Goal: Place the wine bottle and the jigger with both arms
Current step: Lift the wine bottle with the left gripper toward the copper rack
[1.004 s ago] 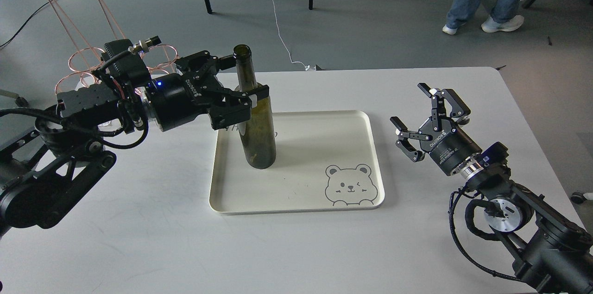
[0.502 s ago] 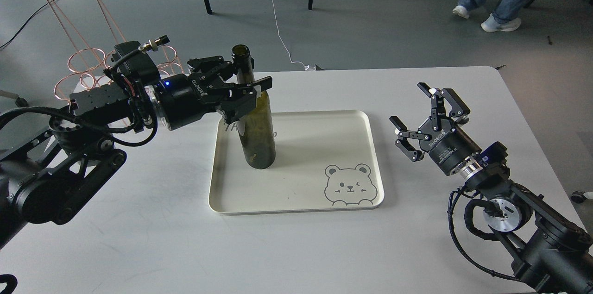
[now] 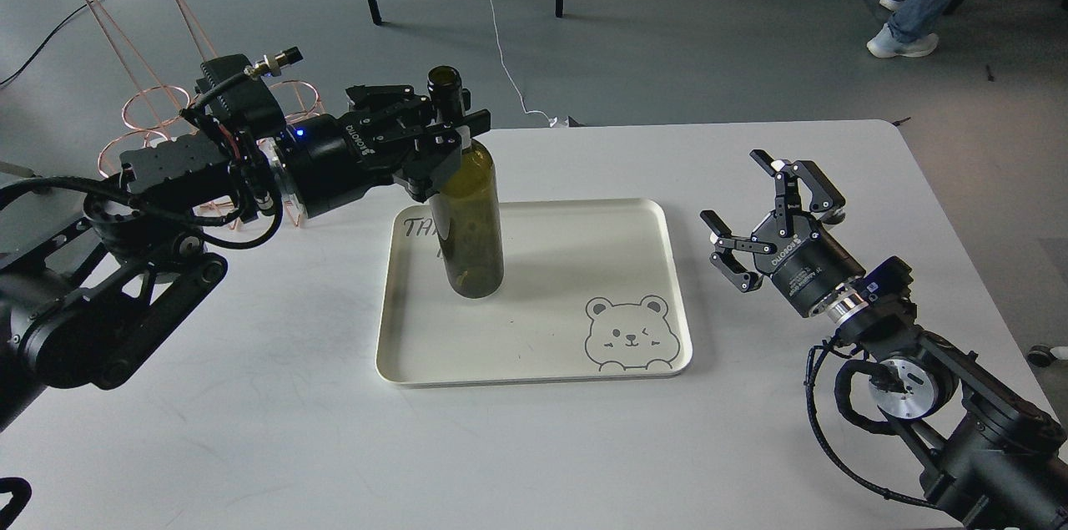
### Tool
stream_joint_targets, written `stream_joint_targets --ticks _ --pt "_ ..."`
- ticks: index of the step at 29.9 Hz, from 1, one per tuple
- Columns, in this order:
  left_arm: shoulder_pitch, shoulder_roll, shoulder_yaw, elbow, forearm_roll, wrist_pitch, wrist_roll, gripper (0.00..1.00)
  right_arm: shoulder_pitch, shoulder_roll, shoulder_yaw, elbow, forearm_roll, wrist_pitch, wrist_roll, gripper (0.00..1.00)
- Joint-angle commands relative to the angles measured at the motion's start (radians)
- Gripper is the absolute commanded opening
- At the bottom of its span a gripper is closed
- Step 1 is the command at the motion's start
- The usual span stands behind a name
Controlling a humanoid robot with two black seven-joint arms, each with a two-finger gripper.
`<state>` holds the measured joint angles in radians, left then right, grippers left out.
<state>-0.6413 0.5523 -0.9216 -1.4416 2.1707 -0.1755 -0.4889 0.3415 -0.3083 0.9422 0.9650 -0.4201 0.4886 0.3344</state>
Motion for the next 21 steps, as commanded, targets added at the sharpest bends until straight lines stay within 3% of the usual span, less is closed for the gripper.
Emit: stream_joint_targets --ticks 1,8,15,21 --pt "-0.109 0.063 0.003 0.007 -0.055 -0.007 0.000 0.17 -0.001 0.000 0.001 0.000 0.000 0.000 0.000 0.98" --pt "-0.235 0.221 0.004 0.099 -0.160 -0.018 0.000 0.18 -0.001 0.000 0.001 0.000 0.000 0.000 0.000 0.98" --pt "-0.247 0.323 0.004 0.200 -0.176 -0.053 0.000 0.18 -0.004 0.000 0.001 0.000 0.000 0.000 0.000 0.98" --pt "-0.245 0.337 0.004 0.269 -0.193 -0.064 0.000 0.18 -0.006 0.001 0.001 0.000 0.000 0.000 0.000 0.98"
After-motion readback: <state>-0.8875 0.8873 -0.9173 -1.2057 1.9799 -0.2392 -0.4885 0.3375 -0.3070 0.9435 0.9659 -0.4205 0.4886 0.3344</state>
